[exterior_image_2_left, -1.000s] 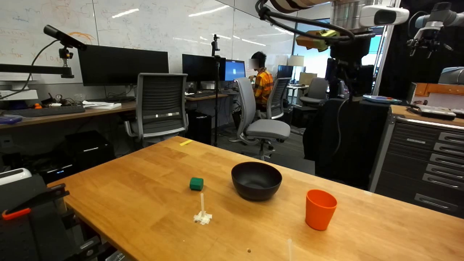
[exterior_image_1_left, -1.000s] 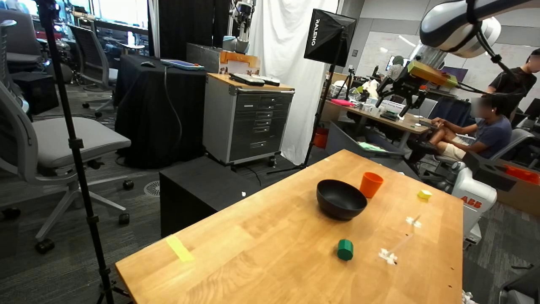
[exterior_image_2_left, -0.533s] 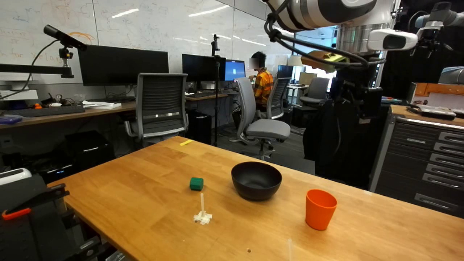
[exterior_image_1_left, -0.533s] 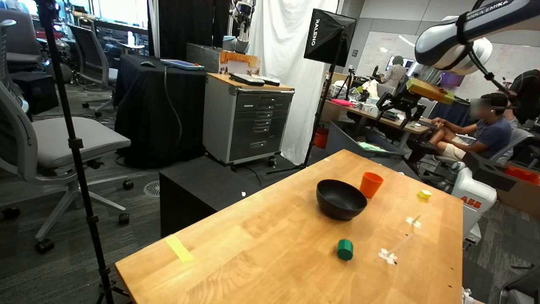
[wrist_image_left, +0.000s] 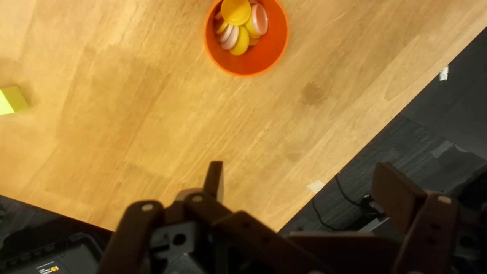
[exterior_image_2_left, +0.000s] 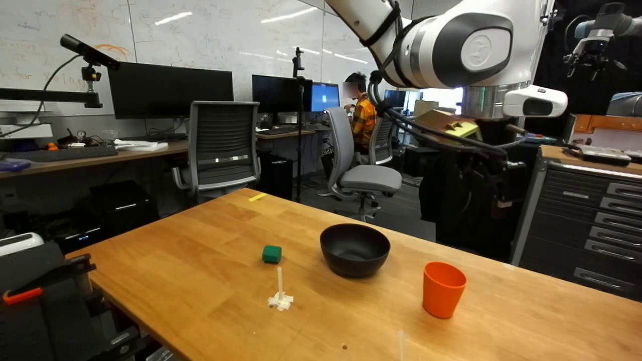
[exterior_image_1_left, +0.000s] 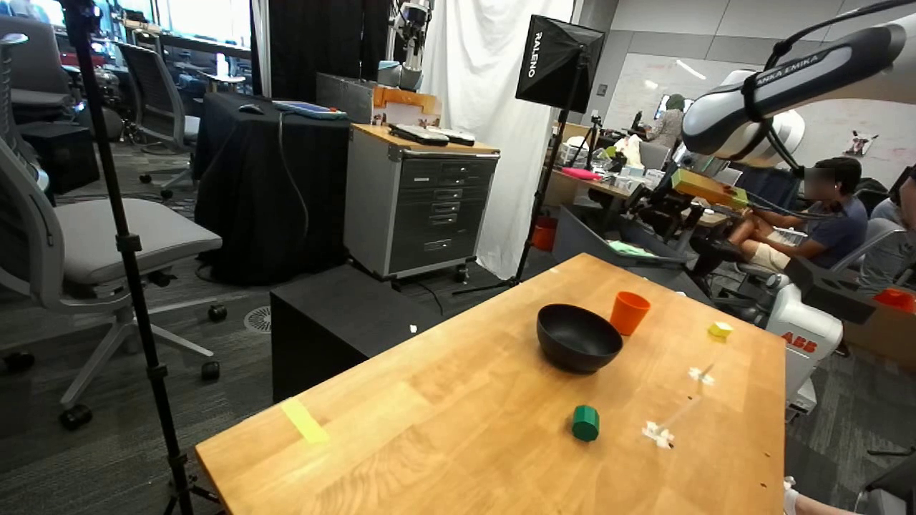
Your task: Pour the contents in the orange cup into the black bowl
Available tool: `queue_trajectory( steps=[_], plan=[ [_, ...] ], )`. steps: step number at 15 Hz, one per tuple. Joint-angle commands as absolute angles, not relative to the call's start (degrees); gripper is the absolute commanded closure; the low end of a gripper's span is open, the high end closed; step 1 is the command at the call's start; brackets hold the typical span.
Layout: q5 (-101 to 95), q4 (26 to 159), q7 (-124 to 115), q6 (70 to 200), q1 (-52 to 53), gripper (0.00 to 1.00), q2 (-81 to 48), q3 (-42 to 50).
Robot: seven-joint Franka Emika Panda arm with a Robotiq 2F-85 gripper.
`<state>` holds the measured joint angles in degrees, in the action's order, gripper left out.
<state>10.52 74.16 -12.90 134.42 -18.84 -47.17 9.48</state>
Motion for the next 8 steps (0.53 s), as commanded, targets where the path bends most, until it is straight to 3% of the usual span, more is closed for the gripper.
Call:
queue_trajectory(
  steps=[1,8],
  plan=[
    [10.28,73.18,-11.88,137.92,-18.68,0.0,-49.59,9.3],
    [9.76,73.88,-12.67,137.35,-18.32,0.0,-51.34,9.89]
  ],
)
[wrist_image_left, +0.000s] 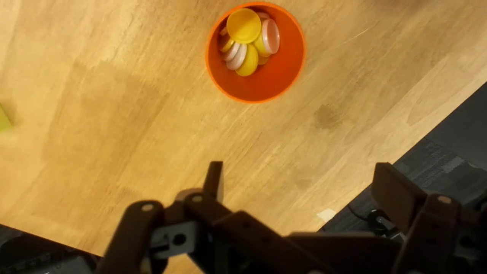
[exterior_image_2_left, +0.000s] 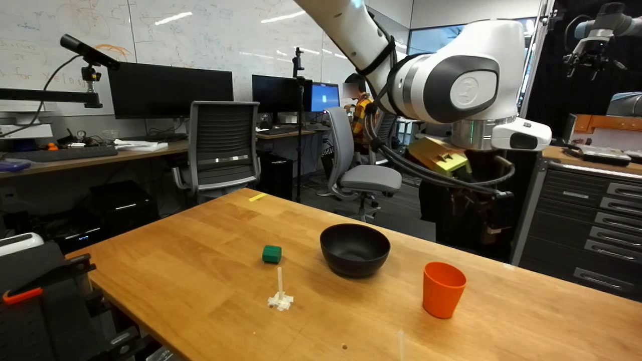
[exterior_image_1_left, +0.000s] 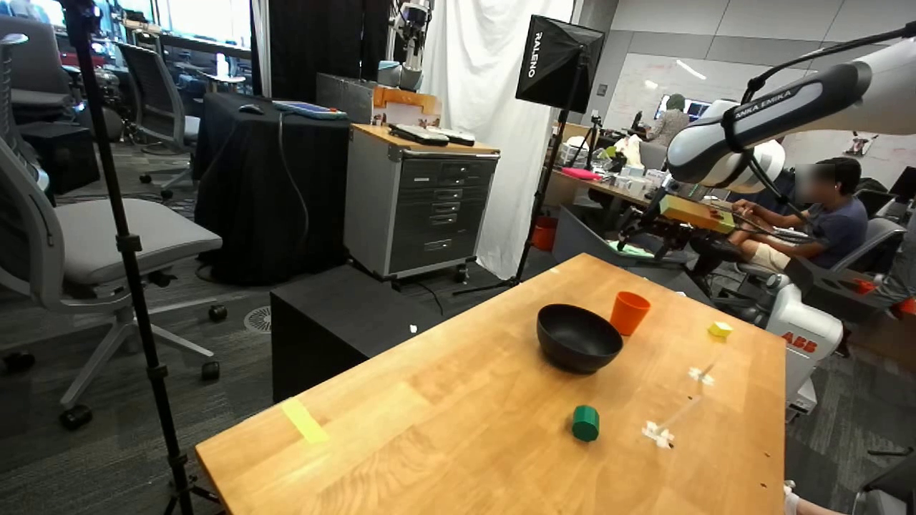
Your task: Pour the contents in the orange cup into the black bowl
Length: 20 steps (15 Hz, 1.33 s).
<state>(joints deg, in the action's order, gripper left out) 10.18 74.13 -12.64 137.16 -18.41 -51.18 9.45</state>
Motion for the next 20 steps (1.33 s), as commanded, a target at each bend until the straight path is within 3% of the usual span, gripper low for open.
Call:
queue_trajectory(
  steps=[1,20],
  plan=[
    [9.66,74.09,-12.71,137.5,-18.32,0.0,-51.36,10.06],
    [5.35,85.07,-10.79,135.96,-18.53,0.0,-46.76,13.99]
  ],
)
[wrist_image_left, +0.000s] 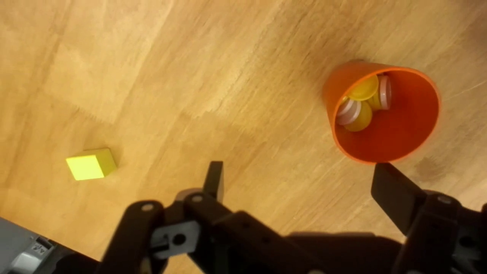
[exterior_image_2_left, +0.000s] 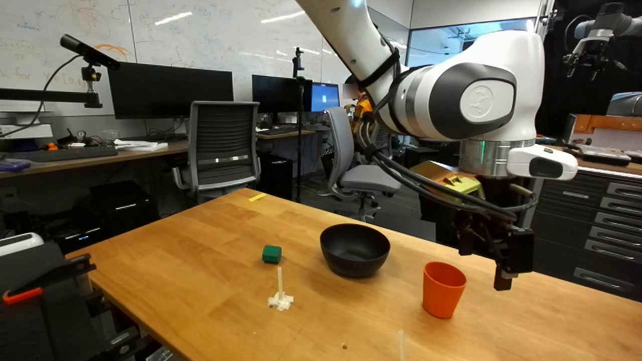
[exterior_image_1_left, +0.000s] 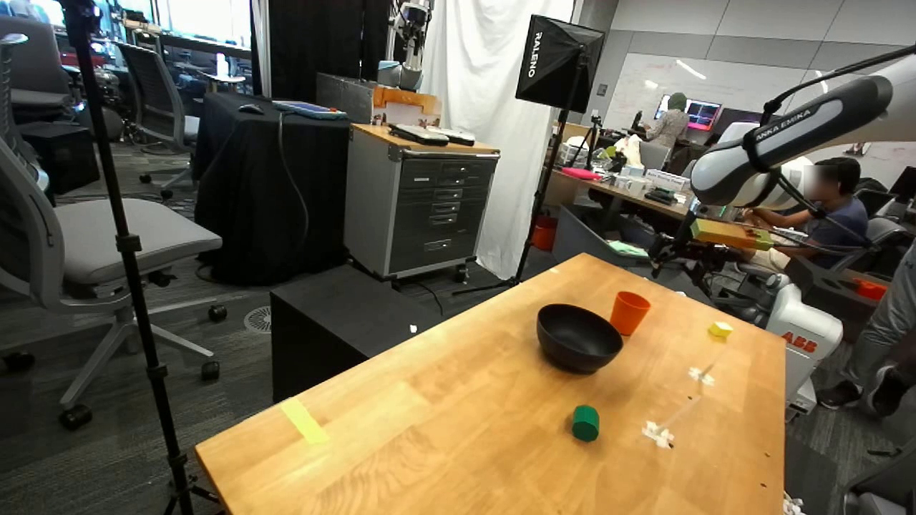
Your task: Pour the contents in the orange cup into the black bowl
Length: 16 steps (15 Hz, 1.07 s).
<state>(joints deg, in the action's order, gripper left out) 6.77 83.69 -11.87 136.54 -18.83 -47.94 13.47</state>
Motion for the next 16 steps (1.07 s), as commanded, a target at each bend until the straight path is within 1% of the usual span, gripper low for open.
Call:
queue_trajectory(
  steps=[1,16],
  plan=[
    [5.3,85.02,-10.34,136.08,-18.64,0.0,-47.04,13.73],
    [6.02,83.95,-5.27,136.88,-19.25,0.0,-50.29,10.69]
  ],
)
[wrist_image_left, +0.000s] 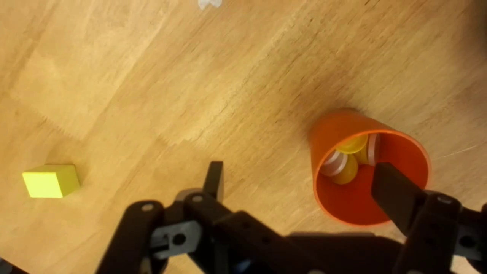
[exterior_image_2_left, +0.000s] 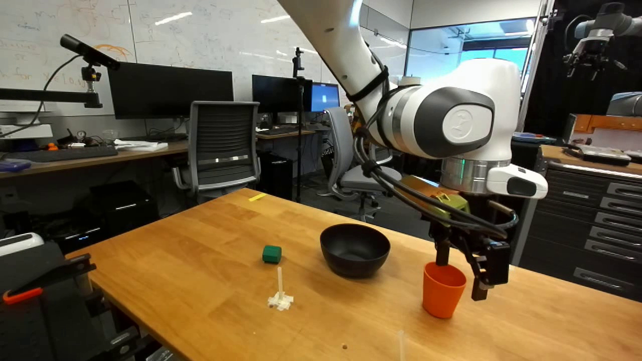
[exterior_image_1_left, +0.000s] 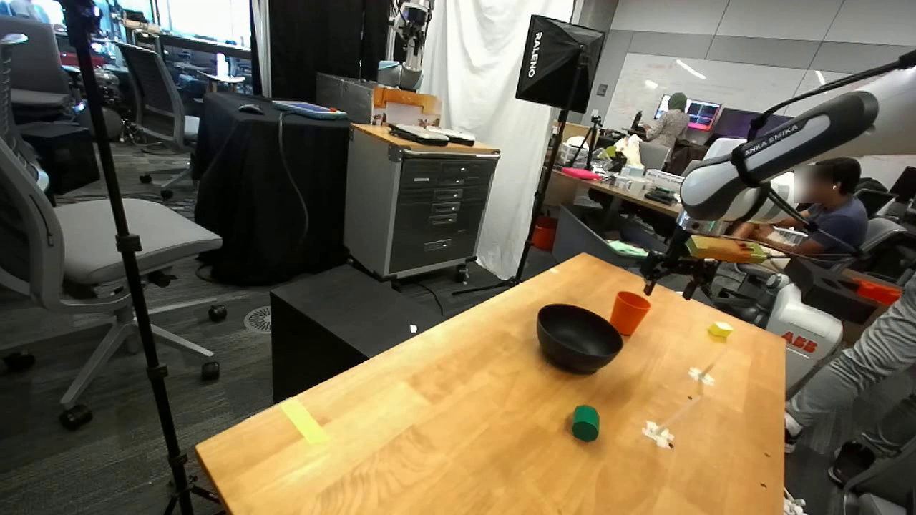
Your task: Pour the contents in the orange cup into the black bowl
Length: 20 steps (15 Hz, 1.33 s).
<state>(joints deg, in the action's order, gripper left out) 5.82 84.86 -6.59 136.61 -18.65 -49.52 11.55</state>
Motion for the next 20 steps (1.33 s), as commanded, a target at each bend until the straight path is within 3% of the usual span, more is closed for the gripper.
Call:
queue_trajectory(
  steps=[1,20],
  plan=[
    [6.18,83.62,-5.33,136.84,-19.36,0.0,-50.69,10.59],
    [8.17,73.79,-6.69,135.36,-20.4,0.0,-58.32,9.6]
  ],
)
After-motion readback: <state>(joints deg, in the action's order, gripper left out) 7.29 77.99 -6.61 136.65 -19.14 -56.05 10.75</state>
